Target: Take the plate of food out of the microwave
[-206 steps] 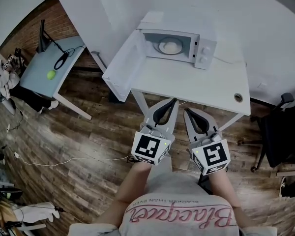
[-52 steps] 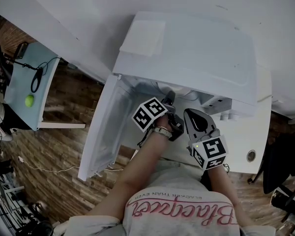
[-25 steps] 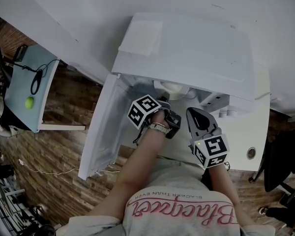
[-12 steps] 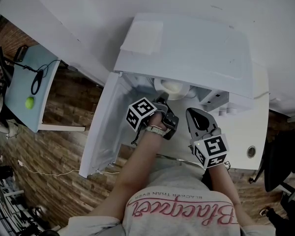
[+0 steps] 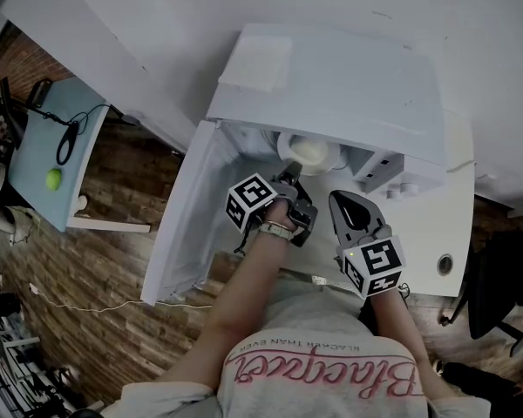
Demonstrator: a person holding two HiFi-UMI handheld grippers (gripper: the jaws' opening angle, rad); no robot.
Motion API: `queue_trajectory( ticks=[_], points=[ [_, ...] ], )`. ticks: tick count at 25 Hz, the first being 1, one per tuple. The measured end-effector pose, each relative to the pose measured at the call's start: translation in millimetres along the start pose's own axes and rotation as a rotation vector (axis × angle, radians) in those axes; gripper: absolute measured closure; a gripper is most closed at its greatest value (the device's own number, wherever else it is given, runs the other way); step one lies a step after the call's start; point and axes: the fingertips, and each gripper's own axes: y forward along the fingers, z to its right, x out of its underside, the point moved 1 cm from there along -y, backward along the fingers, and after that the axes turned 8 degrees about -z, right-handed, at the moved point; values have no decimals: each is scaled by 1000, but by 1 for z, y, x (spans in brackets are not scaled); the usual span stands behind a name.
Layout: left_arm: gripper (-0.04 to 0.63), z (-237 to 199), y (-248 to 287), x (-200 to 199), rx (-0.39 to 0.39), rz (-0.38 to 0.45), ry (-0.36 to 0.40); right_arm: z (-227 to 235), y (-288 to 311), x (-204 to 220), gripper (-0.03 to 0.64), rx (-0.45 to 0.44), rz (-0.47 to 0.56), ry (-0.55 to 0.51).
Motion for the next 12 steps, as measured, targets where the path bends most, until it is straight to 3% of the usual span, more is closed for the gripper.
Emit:
queue_trajectory(
  ticks=[12],
  points=[
    [577, 10, -13, 11, 72, 15, 11, -12, -20, 2, 606, -7, 12, -21]
  ],
)
